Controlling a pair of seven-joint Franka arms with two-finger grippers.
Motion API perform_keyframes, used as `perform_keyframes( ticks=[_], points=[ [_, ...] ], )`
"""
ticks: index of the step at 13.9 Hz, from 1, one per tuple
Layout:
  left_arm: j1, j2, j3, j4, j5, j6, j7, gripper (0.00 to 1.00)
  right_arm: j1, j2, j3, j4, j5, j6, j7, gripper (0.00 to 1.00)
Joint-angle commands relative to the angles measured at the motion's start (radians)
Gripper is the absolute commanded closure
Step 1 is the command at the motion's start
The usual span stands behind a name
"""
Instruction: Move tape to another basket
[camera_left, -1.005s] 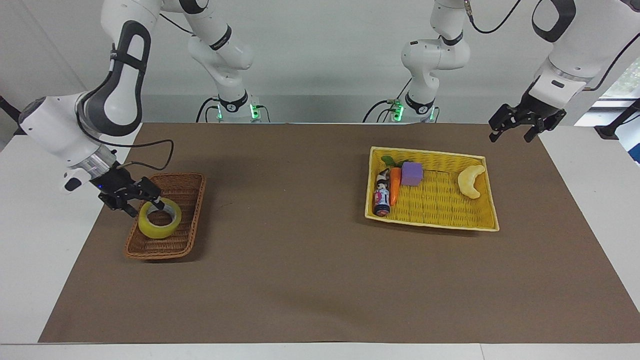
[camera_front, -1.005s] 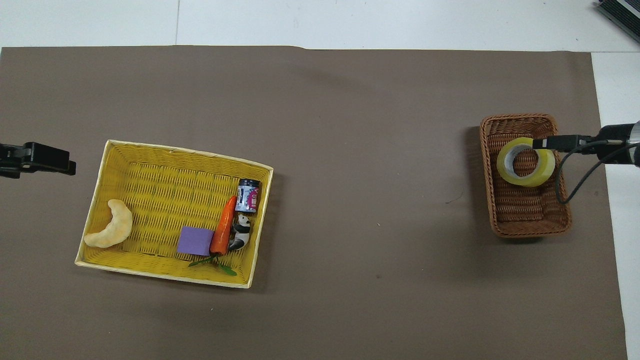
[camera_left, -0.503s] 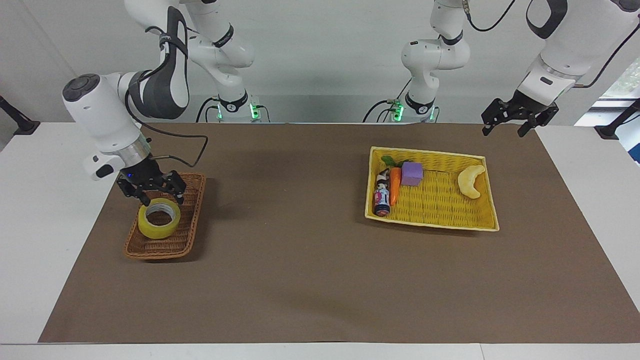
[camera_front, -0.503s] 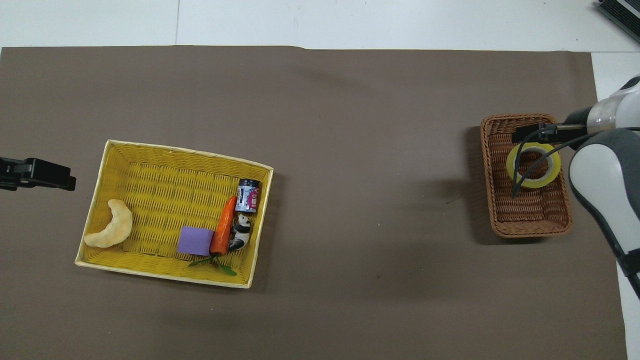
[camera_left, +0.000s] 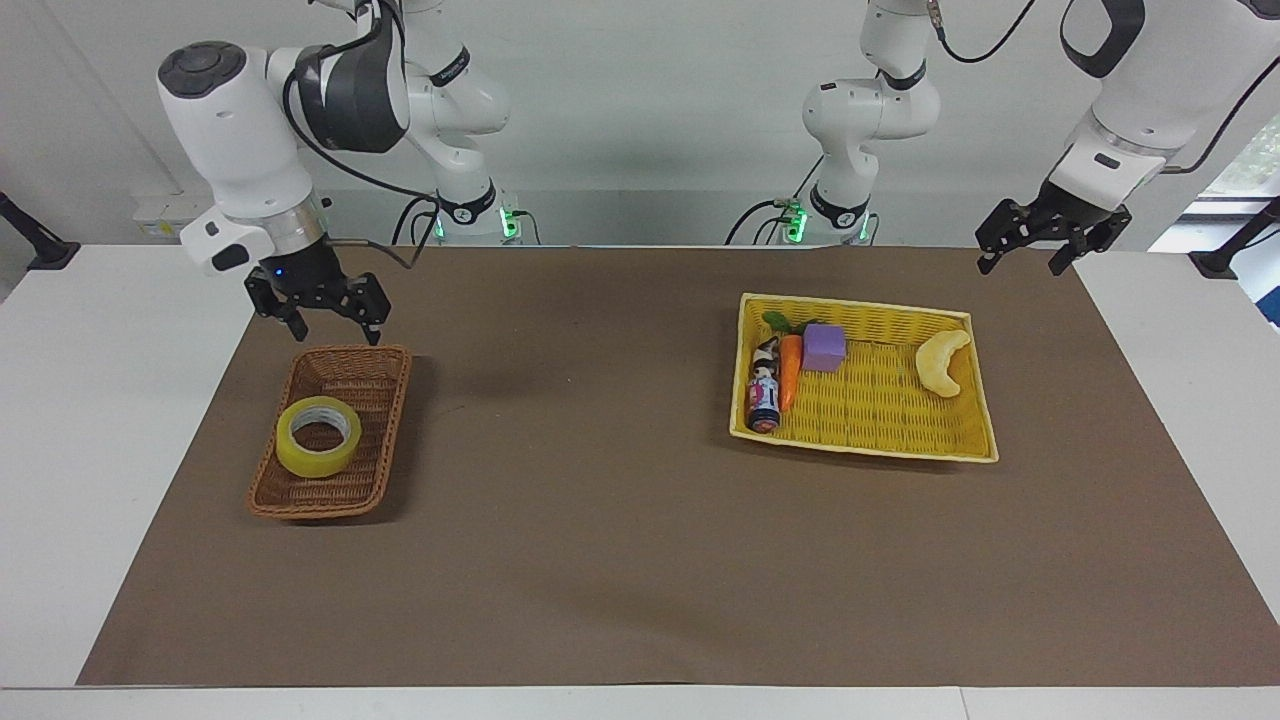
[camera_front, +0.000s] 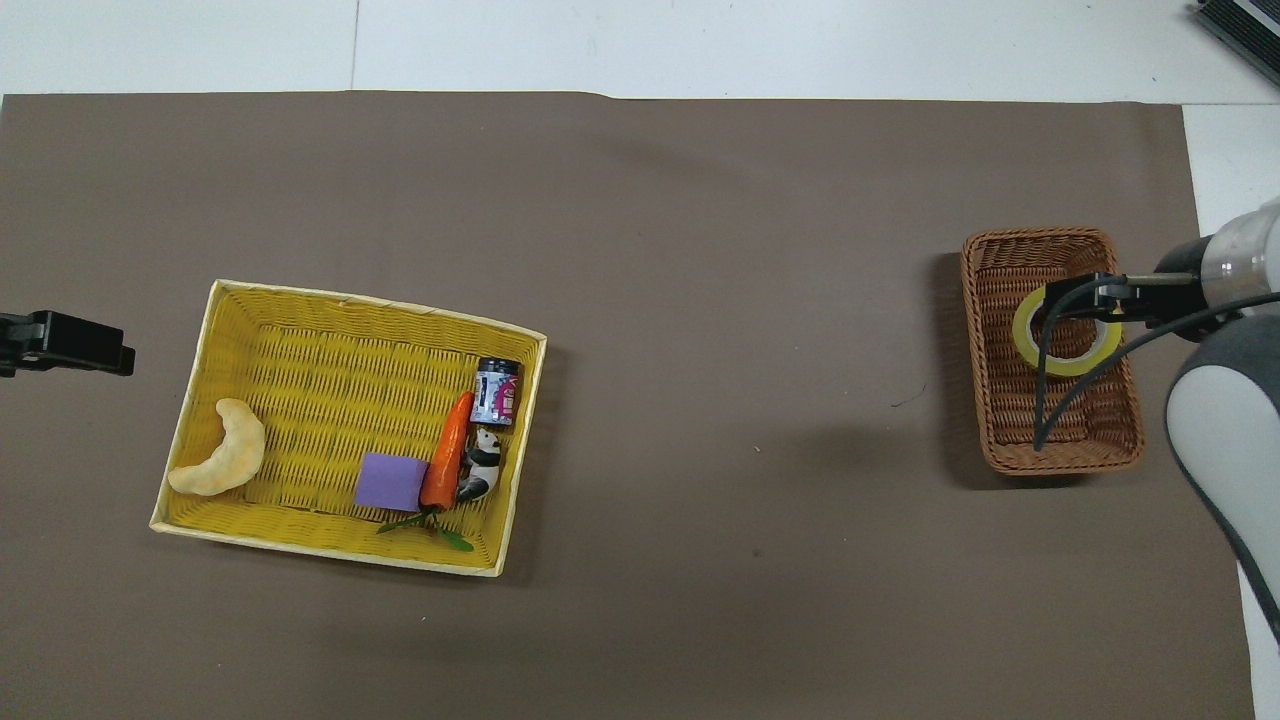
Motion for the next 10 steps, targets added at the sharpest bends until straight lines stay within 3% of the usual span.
perform_keyframes(
  ticks=[1, 5, 10],
  points=[
    [0.012, -0.014, -0.008, -0.013, 0.014, 0.009, 0.005, 0.00, -0.003, -0.014, 0.010, 0.083, -0.023, -0.115, 0.036, 0.00],
    [0.010, -0.014, -0.008, -0.013, 0.014, 0.009, 0.005, 0.00, 0.056, -0.005, 0.018, 0.161, -0.077, -0.210, 0.145, 0.00],
    [0.012, -0.014, -0.008, -0.013, 0.014, 0.009, 0.005, 0.00, 0.006, -0.010, 0.012, 0.143, 0.078, -0.204, 0.149, 0.00]
  ],
)
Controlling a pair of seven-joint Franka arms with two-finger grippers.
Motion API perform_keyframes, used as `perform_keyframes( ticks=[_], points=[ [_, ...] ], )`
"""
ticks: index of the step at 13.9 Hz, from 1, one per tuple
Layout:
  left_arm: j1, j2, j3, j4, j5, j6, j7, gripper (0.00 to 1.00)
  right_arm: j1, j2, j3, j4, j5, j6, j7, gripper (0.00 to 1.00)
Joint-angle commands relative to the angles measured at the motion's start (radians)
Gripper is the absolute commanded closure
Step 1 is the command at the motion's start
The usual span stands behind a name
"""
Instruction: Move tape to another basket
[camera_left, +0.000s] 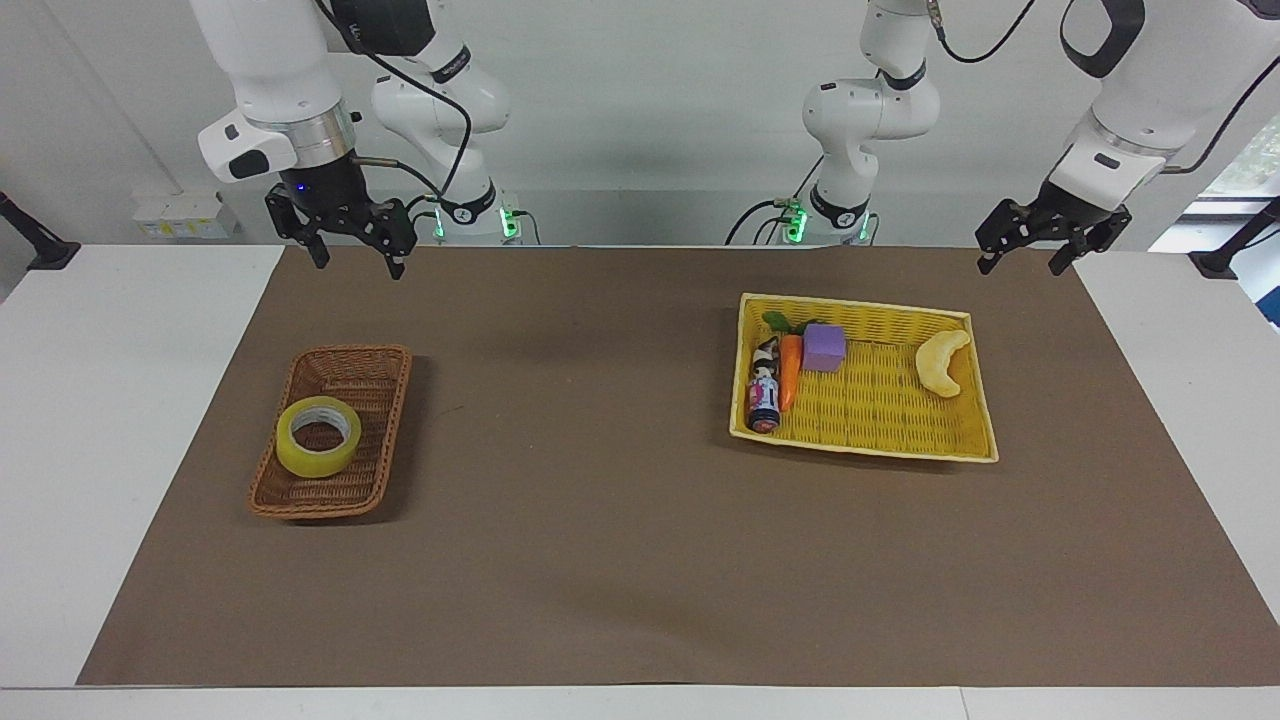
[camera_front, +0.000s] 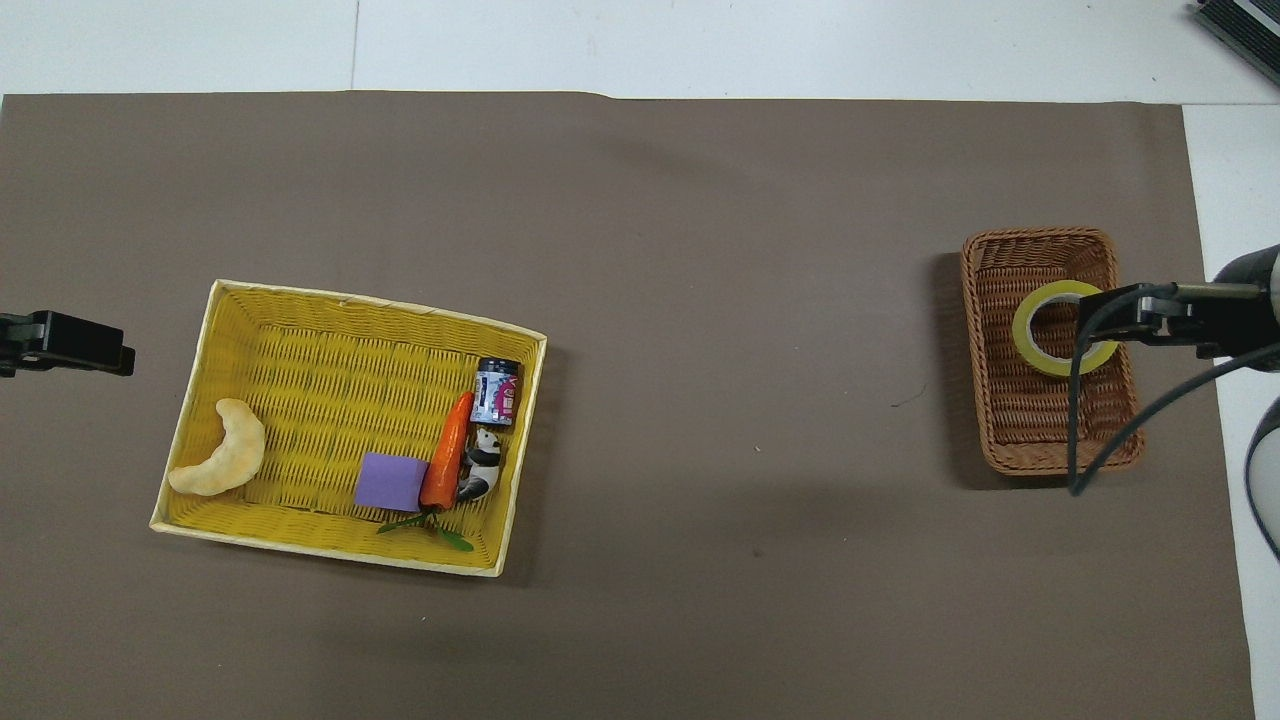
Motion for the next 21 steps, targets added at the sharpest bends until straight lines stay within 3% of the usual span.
perform_keyframes(
  ticks=[1, 9, 15, 21],
  points=[
    [0.010, -0.014, -0.008, -0.013, 0.014, 0.009, 0.005, 0.00, -0.059, 0.008, -0.002, 0.010, 0.049, -0.021, -0.001, 0.00],
    [0.010, -0.014, -0.008, -0.013, 0.014, 0.008, 0.005, 0.00, 0.050, -0.026, 0.007, -0.026, -0.020, -0.007, 0.056, 0.00],
    [0.010, -0.014, -0.008, -0.013, 0.014, 0.008, 0.005, 0.00, -0.004, -0.006, -0.002, 0.020, -0.017, -0.009, -0.092, 0.00],
    [0.010, -0.014, -0.008, -0.013, 0.014, 0.009, 0.005, 0.00, -0.028, -0.030, -0.003, -0.031, -0.019, 0.009, -0.189, 0.00]
  ],
)
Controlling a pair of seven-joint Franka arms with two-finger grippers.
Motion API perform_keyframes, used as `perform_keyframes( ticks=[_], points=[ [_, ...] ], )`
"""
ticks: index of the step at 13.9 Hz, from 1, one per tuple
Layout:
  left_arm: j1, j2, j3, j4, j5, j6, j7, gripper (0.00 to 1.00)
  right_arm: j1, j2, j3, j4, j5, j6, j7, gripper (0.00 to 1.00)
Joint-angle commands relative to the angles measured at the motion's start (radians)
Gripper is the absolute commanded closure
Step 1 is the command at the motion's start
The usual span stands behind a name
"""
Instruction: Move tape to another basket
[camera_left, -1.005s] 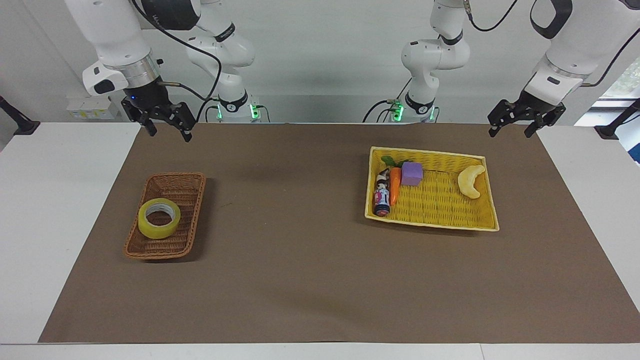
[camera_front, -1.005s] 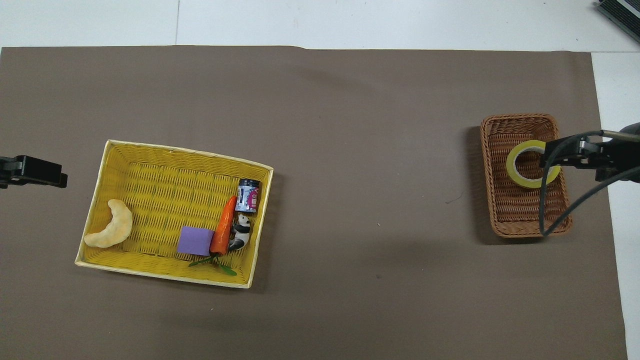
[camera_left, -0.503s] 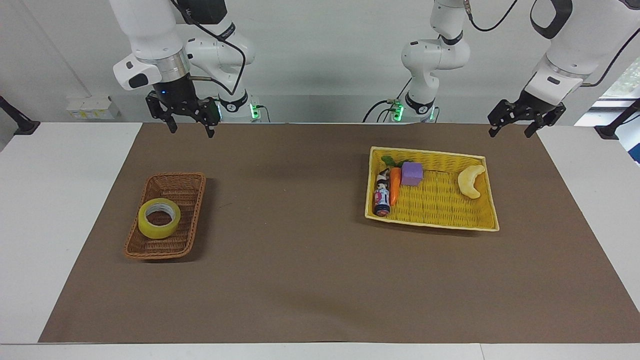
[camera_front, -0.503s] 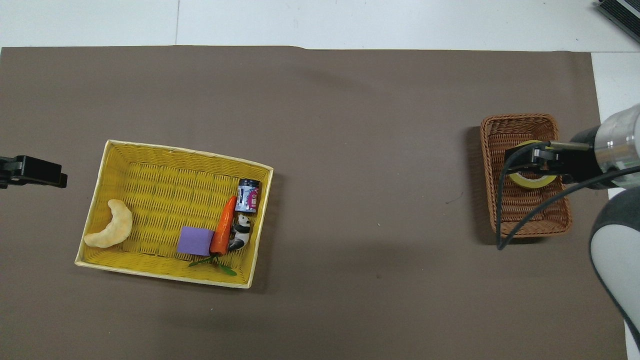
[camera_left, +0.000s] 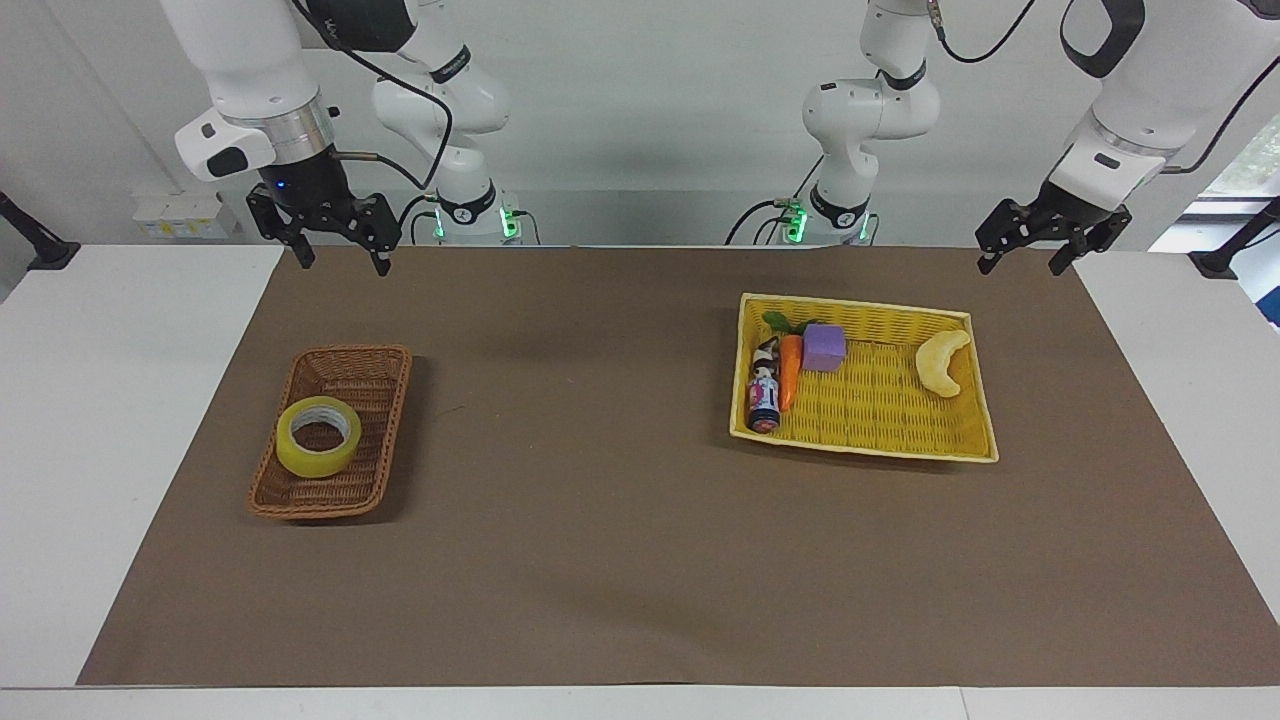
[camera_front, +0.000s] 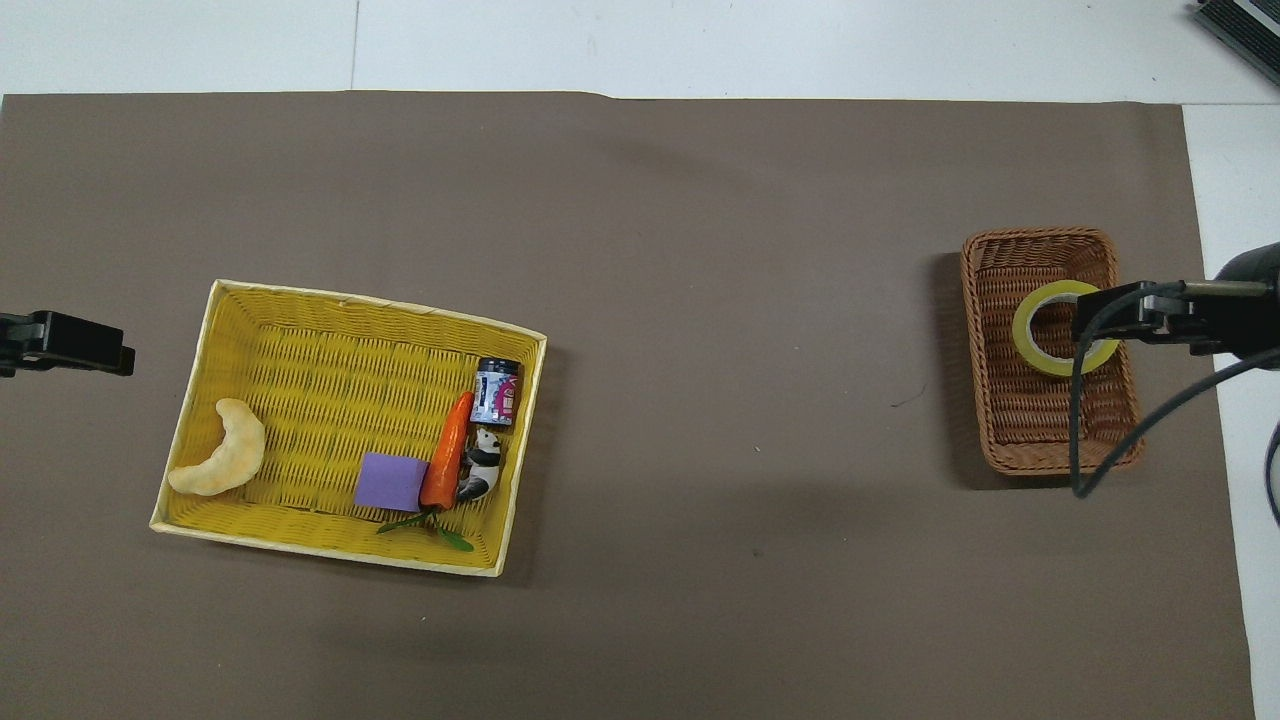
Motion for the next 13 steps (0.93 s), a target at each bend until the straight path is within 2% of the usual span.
perform_keyframes(
  ticks=[1, 13],
  points=[
    [0.012, -0.014, -0.008, -0.013, 0.014, 0.009, 0.005, 0.00, -0.021, -0.025, 0.005, -0.041, 0.005, 0.013, -0.075, 0.00],
    [0.010, -0.014, -0.008, -0.013, 0.014, 0.009, 0.005, 0.00, -0.042, -0.027, 0.006, -0.044, 0.008, 0.011, -0.073, 0.00]
  ],
)
